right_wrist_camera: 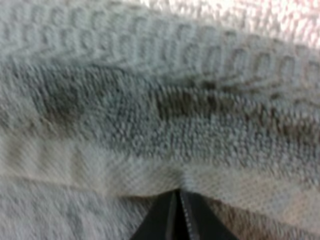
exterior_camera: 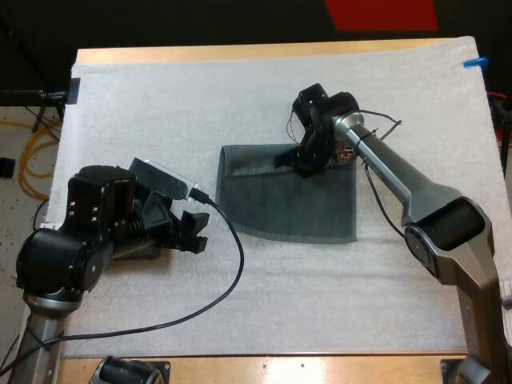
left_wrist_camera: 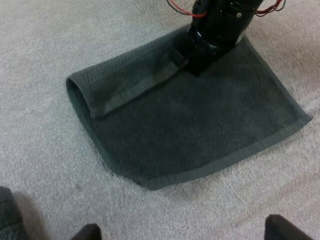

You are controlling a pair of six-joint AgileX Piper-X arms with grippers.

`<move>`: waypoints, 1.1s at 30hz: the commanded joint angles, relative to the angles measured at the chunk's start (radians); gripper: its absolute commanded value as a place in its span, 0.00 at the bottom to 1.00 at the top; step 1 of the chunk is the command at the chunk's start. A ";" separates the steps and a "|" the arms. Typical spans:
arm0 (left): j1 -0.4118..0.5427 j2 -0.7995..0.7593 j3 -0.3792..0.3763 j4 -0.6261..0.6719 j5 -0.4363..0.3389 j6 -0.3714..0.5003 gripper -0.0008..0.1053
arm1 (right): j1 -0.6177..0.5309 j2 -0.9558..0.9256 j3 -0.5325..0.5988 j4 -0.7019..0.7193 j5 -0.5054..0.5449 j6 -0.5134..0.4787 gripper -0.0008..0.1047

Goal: Pick towel from pile fold and stack

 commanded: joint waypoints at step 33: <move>0.002 -0.005 -0.006 0.005 0.044 -0.017 0.60 | 0.001 0.015 -0.006 -0.568 0.207 0.143 0.01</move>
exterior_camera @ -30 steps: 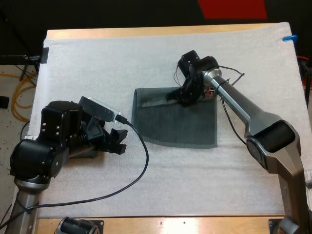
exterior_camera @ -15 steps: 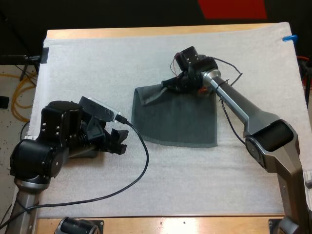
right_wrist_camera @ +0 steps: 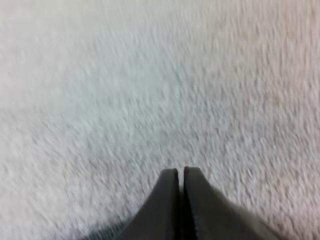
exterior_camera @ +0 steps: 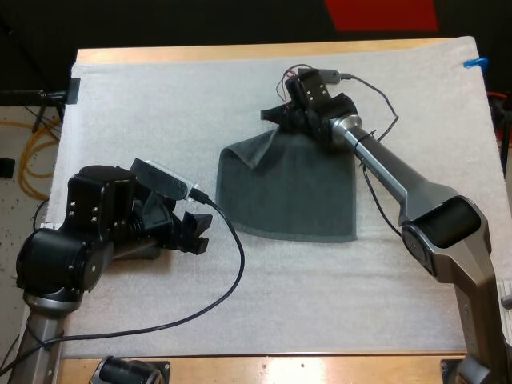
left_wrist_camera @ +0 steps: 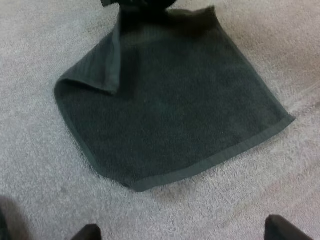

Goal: Pick towel from pile fold and stack

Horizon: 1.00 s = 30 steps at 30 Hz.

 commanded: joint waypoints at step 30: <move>0.002 -0.005 -0.006 0.075 0.008 -0.010 0.60 | 0.129 -0.156 -0.006 0.473 -0.168 -0.241 0.01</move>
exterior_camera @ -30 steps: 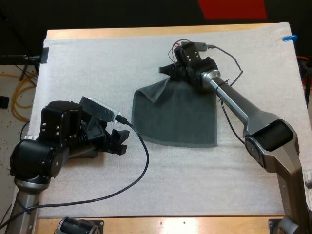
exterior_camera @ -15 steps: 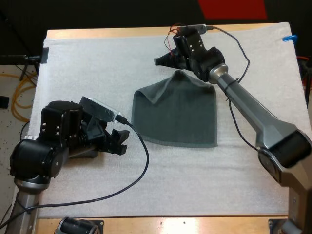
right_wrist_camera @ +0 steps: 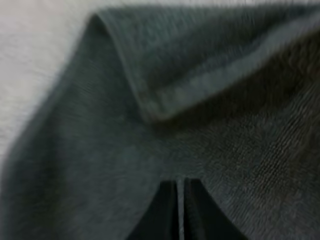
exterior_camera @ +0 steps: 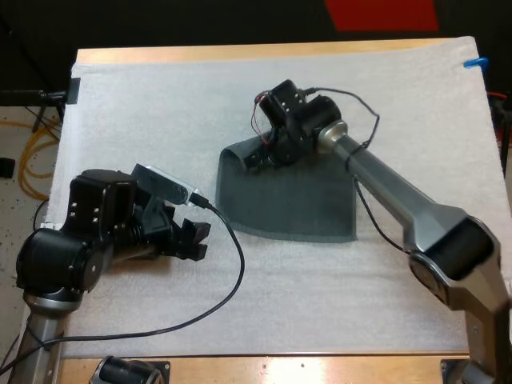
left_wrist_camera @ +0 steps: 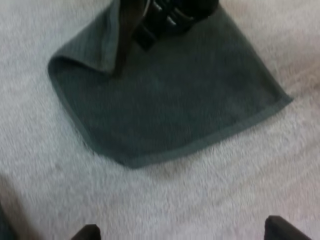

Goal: Pick towel from pile fold and stack

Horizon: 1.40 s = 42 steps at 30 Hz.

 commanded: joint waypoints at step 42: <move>0.002 -0.005 -0.006 0.034 0.008 -0.010 0.60 | -0.003 0.256 -0.134 -0.353 -0.019 0.205 0.01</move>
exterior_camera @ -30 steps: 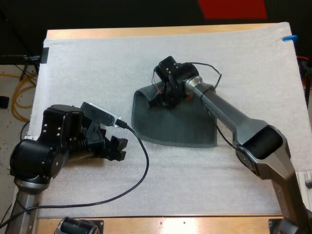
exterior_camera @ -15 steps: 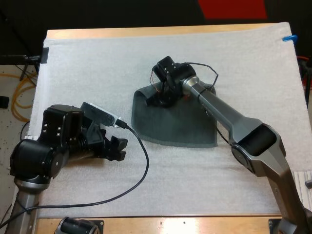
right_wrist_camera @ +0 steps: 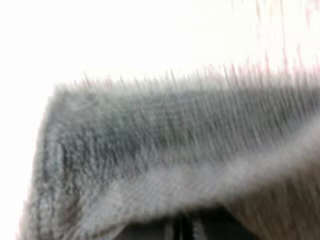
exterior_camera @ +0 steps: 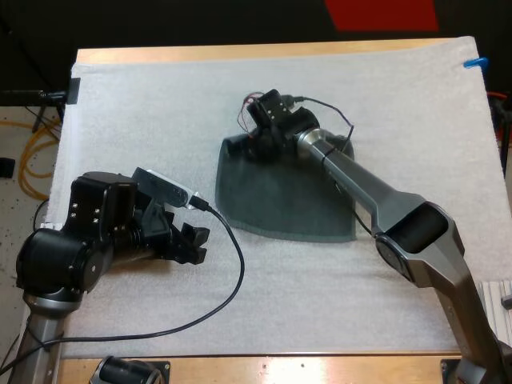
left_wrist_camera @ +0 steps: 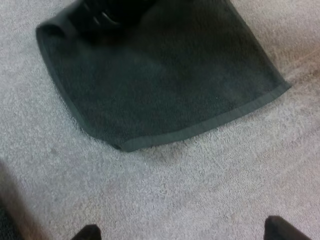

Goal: Pick towel from pile fold and stack

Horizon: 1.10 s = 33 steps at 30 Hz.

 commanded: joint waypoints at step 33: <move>0.002 -0.018 -0.006 -0.003 0.008 0.014 0.60 | -0.034 -0.579 -0.004 0.500 0.187 -0.146 0.76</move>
